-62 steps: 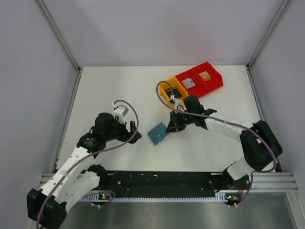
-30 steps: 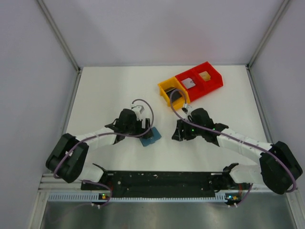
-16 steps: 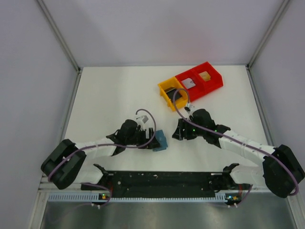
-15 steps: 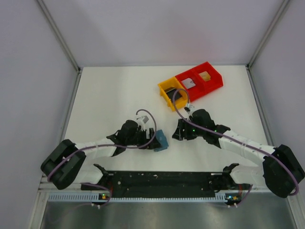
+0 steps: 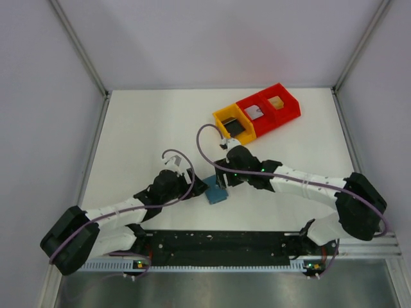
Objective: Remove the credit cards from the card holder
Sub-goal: Move to the center of the board, then open the card holder at the center of the board.
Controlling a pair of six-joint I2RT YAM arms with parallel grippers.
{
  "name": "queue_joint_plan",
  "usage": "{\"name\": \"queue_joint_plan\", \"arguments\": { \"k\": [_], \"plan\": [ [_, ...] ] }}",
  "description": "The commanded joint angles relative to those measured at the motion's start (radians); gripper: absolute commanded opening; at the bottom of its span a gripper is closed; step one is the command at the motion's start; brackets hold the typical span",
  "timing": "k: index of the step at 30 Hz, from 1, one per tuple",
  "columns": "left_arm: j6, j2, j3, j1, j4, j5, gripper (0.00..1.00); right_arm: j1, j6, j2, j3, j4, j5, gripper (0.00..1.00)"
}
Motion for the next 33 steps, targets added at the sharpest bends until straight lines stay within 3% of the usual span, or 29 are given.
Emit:
{"name": "queue_joint_plan", "arguments": {
  "k": [1,17,33],
  "plan": [
    [-0.038,-0.022,-0.019,0.001,0.052,-0.064,0.83,0.078,-0.046,0.125,0.141,-0.056,0.152,0.68],
    [-0.064,0.050,-0.021,-0.001,0.089,-0.036,0.87,0.154,-0.031,0.322,0.252,-0.103,0.214,0.47],
    [-0.088,0.180,0.024,-0.001,0.102,0.002,0.79,0.154,-0.023,0.369,0.249,-0.080,0.208,0.46]
  ]
}}
